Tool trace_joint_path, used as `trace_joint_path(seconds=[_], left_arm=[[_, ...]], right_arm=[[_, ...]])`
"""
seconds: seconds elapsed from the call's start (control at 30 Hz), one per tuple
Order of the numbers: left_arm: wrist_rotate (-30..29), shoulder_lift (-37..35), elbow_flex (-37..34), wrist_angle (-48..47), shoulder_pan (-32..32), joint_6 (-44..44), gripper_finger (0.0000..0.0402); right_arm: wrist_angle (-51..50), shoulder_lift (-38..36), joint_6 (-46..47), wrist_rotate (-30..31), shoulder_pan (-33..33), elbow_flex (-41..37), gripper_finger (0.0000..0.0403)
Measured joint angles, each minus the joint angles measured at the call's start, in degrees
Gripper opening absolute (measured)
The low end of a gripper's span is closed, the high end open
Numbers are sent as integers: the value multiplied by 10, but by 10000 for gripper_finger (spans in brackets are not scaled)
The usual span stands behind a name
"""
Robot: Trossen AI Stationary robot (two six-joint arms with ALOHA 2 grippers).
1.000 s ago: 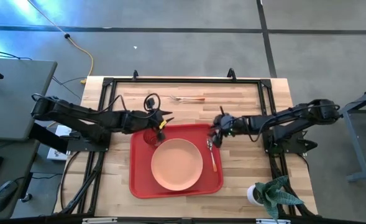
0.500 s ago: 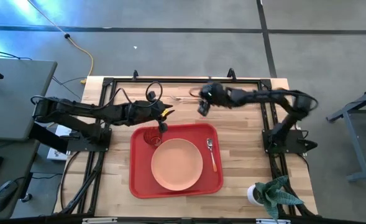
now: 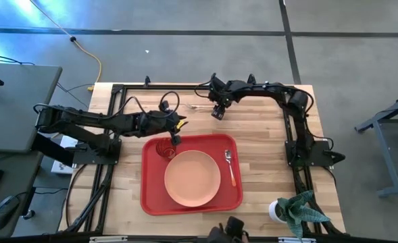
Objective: Pick and place plate/cup/fork/spoon on tray
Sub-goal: Put the orange fork on the red tray to the right of the orange plate
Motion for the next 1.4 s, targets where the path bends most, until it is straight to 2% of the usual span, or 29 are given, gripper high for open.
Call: trace_joint_path(seconds=[0.13, 0.37, 0.6, 0.7, 0.87, 0.97, 1.03, 1.13, 1.23, 1.4], left_arm=[[-4, 0, 0, -14, 1, 0, 86], [-11, 0, 0, -15, 16, 1, 86], [-11, 0, 0, -20, 35, -27, 85], [-10, 0, 0, -20, 47, -60, 85], [-31, 0, -11, 0, 70, -113, 88], [-69, 0, -31, 41, 86, -138, 93], [-78, 0, -49, 90, 99, -155, 96], [-66, 6, -71, 185, 119, -178, 101], [-31, 38, -90, 309, 128, -180, 102], [70, 134, -74, 506, 132, -169, 102]], right_arm=[[4, -1, 4, -10, -2, -8, 173], [-4, 0, 10, -33, -1, -9, 18], [5, -5, 39, 22, 21, -11, 7], [-10, -15, 58, 72, 45, -13, 6], [-18, -58, 121, 253, 116, -66, 3], [-2, -94, 171, 327, 164, -126, 4], [19, -123, 201, 386, 197, -171, 2], [56, -157, 256, 524, 250, -247, 3], [115, -182, 324, 645, 294, -307, 3], [155, -186, 306, 698, 338, -342, 2]])
